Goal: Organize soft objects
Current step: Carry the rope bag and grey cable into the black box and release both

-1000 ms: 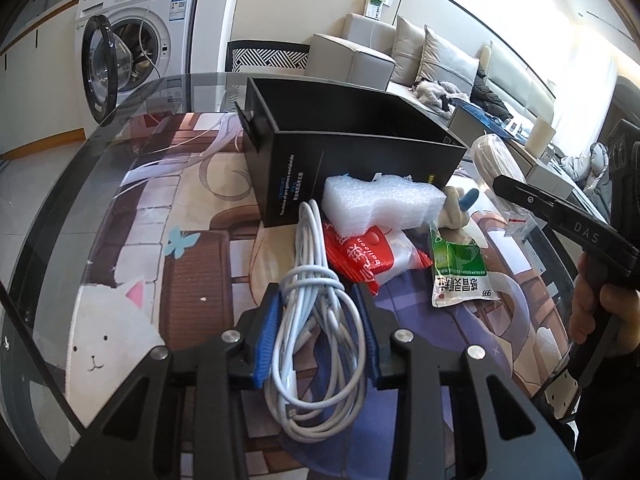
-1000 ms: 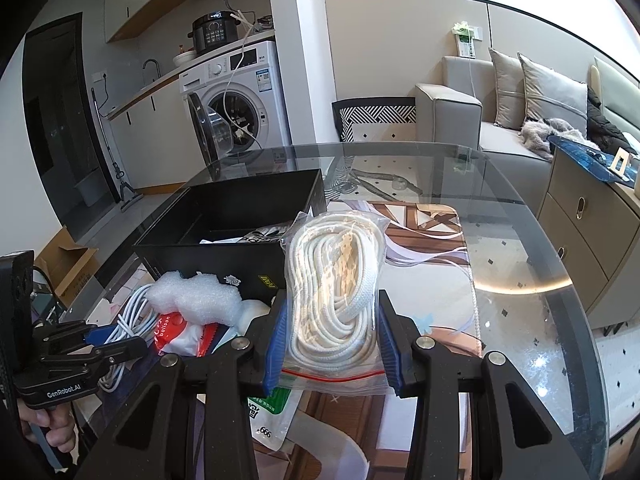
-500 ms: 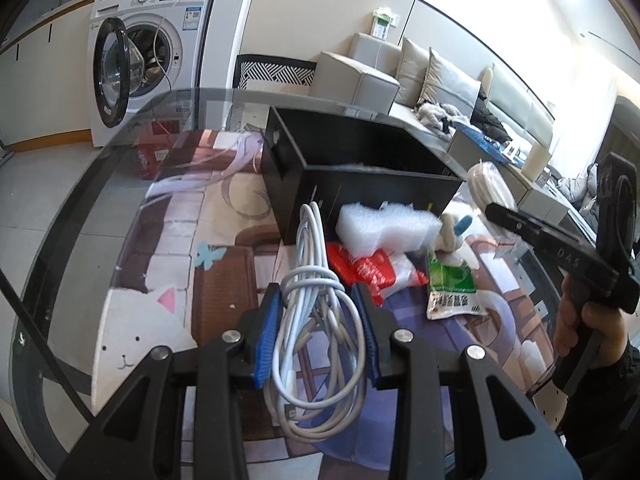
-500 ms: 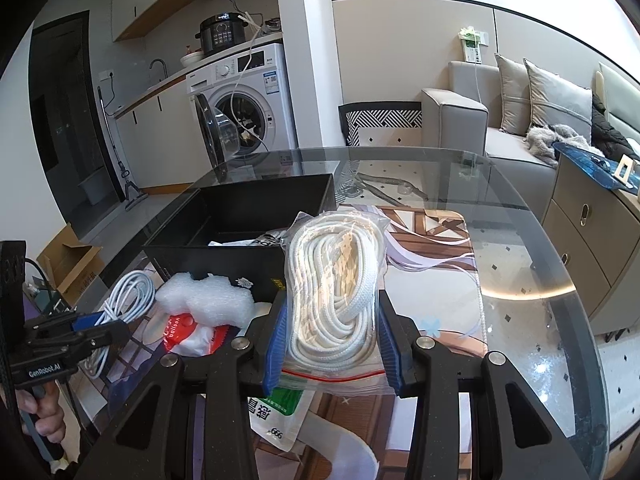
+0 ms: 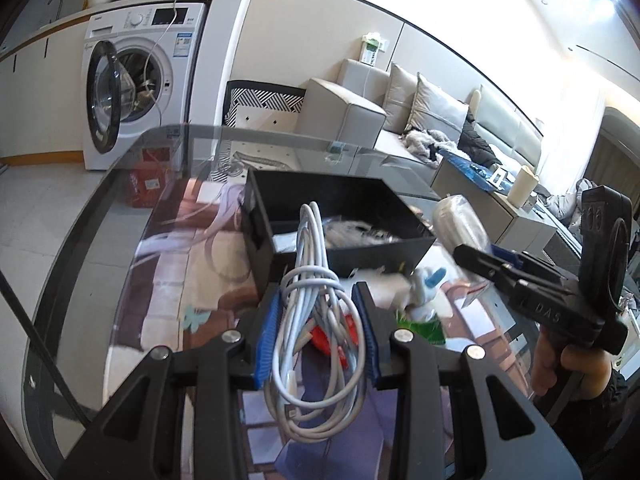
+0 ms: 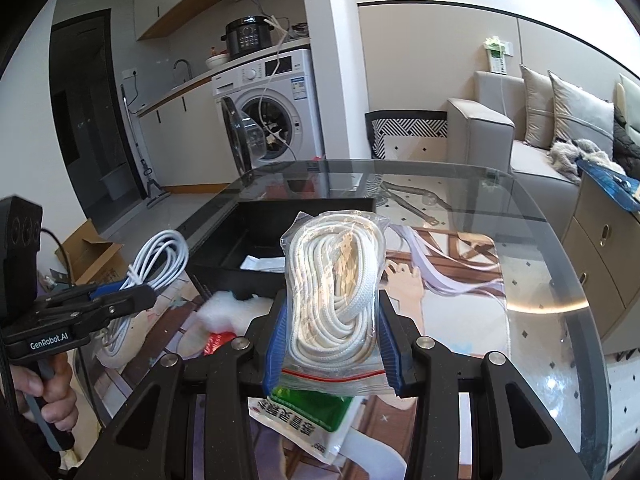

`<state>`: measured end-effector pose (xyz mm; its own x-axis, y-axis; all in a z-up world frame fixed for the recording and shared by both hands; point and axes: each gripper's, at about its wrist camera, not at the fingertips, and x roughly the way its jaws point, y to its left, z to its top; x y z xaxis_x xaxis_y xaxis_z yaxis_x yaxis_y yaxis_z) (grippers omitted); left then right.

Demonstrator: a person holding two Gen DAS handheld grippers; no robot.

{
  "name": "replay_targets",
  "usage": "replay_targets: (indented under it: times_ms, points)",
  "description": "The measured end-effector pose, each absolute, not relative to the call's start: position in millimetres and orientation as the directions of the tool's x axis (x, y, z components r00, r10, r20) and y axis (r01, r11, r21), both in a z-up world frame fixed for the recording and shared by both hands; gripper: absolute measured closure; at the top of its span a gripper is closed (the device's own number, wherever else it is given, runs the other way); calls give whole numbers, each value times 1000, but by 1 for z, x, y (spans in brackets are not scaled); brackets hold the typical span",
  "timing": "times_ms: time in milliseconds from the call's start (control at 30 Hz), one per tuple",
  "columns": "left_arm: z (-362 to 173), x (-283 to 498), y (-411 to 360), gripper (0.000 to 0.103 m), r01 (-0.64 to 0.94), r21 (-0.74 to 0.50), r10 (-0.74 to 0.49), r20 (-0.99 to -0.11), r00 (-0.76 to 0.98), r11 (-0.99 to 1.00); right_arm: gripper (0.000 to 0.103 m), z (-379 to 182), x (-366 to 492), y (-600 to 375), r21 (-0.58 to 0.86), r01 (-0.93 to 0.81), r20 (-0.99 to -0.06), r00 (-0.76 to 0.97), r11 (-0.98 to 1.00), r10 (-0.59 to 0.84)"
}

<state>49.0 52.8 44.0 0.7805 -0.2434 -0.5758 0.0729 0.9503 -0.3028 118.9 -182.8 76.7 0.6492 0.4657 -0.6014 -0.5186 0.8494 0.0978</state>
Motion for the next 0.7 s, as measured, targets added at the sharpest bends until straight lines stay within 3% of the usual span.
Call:
replay_targets:
  times_ms: [700]
  points:
    - [59, 133, 38, 69, 125, -313, -295, -587, 754, 942, 62, 87, 167, -148, 99, -525, -647, 611, 845, 456]
